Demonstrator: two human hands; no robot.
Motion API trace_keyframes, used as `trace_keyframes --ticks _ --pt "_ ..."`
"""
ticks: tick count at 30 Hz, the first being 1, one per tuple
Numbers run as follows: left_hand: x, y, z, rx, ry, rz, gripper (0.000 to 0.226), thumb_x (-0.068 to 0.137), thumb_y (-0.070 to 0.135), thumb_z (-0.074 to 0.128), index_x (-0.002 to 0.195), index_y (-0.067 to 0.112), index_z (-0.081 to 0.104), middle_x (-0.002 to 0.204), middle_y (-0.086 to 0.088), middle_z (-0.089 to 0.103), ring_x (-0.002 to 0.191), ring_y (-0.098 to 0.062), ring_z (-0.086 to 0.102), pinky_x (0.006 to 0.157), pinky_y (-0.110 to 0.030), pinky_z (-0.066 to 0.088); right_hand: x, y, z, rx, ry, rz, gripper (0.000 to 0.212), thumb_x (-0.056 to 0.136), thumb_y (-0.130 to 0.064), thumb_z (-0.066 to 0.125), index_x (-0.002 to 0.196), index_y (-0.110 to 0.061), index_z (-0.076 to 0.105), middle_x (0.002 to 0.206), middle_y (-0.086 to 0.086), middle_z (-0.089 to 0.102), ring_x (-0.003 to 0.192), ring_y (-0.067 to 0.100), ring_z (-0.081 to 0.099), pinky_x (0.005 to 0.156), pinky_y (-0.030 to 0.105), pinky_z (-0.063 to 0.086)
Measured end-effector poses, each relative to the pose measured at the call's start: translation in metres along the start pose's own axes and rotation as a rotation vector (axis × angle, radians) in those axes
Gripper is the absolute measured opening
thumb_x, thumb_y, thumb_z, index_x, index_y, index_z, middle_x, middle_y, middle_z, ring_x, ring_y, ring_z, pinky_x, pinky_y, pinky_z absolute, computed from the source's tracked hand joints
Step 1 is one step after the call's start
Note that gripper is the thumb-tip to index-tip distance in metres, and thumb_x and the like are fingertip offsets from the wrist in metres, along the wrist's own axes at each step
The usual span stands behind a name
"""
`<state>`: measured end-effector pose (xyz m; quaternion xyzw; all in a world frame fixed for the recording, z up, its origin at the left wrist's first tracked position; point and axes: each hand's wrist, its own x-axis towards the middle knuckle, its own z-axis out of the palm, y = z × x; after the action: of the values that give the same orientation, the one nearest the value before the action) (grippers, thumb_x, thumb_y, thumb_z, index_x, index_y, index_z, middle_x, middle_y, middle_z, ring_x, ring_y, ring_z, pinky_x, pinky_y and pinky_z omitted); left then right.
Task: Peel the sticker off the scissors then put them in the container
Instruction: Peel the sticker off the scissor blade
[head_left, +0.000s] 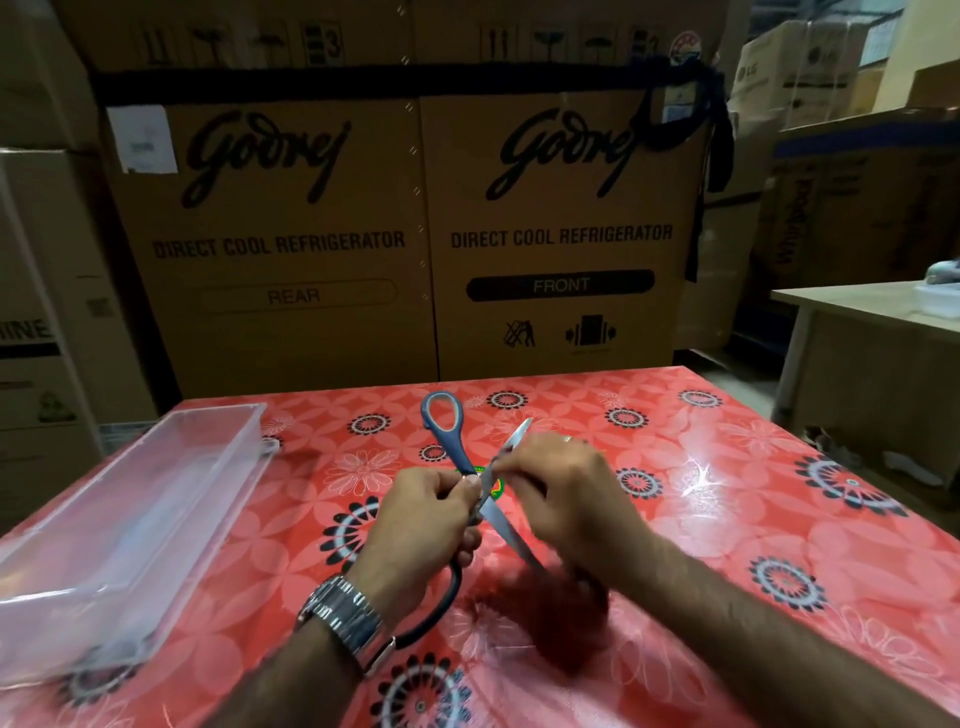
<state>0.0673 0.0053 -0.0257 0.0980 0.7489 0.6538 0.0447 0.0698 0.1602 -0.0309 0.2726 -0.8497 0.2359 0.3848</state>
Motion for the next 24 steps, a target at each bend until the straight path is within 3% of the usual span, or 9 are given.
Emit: trace_keyframes --ticks 3,7,9,15,19,24 --pt "0.0 -0.001 -0.002 -0.006 0.005 -0.011 0.027 0.098 0.015 0.049 0.085 -0.005 0.061 0.057 -0.001 0.044 0.041 -0.009 0.043 0.04 -0.021 0.037 0.005 0.005 0.002 -0.033 0.057 0.053 0.009 0.079 -0.002 0.064 0.077 -0.006 0.072 0.073 0.004 0.067 0.069 0.02 0.062 0.063 0.036 0.049" --pt "0.0 -0.001 -0.002 -0.005 -0.005 -0.002 0.028 0.097 0.014 0.049 0.083 -0.008 0.062 0.055 -0.001 0.043 0.041 -0.01 0.042 0.039 -0.022 0.036 -0.012 -0.011 0.004 0.025 -0.066 -0.049 0.008 0.078 -0.002 0.066 0.079 -0.008 0.072 0.077 0.005 0.068 0.071 0.021 0.063 0.066 0.031 0.048" --pt "0.0 -0.001 0.001 -0.017 0.0 -0.011 0.026 0.097 0.014 0.05 0.079 -0.002 0.06 0.056 -0.002 0.044 0.042 -0.011 0.042 0.039 -0.022 0.037 -0.004 0.003 0.002 0.003 0.0 0.002 0.01 0.076 0.0 0.066 0.079 -0.007 0.072 0.076 0.005 0.069 0.071 0.021 0.064 0.066 0.031 0.049" --pt "0.0 0.002 -0.001 -0.072 -0.031 -0.088 0.024 0.099 0.016 0.046 0.083 0.002 0.058 0.059 -0.002 0.044 0.04 -0.007 0.042 0.039 -0.021 0.036 0.003 0.007 -0.001 0.025 0.019 0.059 0.005 0.078 -0.003 0.067 0.075 -0.004 0.072 0.072 0.002 0.065 0.067 0.01 0.057 0.065 0.012 0.039" --pt "0.0 0.002 0.003 -0.096 -0.047 -0.134 0.025 0.1 0.015 0.043 0.08 0.004 0.054 0.059 -0.003 0.044 0.039 -0.006 0.04 0.037 -0.019 0.034 -0.002 0.006 -0.001 0.026 -0.004 0.034 0.004 0.077 -0.008 0.07 0.077 -0.006 0.073 0.073 0.003 0.064 0.066 0.014 0.06 0.06 0.024 0.046" --pt "0.0 0.003 0.003 -0.09 -0.043 -0.141 0.029 0.1 0.016 0.043 0.074 0.007 0.053 0.056 -0.001 0.044 0.04 -0.007 0.041 0.037 -0.02 0.034 -0.006 0.004 0.001 0.054 -0.045 0.038 0.005 0.078 -0.012 0.072 0.078 -0.008 0.074 0.074 0.003 0.065 0.066 0.014 0.06 0.06 0.028 0.048"
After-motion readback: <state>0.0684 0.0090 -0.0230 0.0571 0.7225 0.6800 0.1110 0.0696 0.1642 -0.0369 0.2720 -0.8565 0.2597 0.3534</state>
